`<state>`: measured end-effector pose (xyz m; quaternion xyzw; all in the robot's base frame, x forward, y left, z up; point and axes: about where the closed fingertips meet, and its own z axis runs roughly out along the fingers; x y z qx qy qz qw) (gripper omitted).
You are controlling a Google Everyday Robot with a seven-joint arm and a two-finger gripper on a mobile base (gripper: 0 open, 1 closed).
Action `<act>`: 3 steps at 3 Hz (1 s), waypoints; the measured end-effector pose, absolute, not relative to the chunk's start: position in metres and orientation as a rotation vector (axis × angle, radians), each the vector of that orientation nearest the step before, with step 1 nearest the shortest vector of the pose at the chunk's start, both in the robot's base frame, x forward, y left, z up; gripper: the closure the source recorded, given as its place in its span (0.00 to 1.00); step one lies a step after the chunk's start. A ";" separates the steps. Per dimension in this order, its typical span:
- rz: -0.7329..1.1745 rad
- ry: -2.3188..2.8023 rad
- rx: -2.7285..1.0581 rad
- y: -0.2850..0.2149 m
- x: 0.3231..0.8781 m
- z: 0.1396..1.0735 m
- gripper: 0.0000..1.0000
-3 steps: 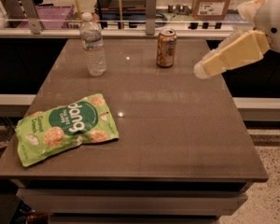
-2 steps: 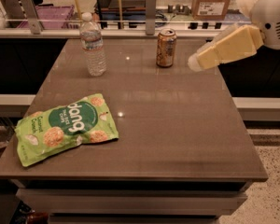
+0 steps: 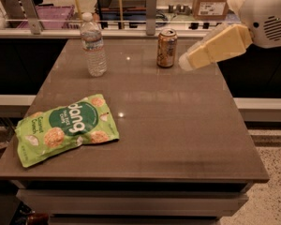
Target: Pick water bottle
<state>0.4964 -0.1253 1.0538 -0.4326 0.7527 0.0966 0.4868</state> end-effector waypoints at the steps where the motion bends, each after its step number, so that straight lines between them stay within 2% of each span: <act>1: 0.267 1.792 -1.064 -0.096 0.505 1.049 0.00; 3: 0.371 1.761 -0.951 -0.047 0.531 1.034 0.00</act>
Offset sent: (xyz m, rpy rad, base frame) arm 0.0383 0.0874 -0.0244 0.1497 -0.0259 0.0495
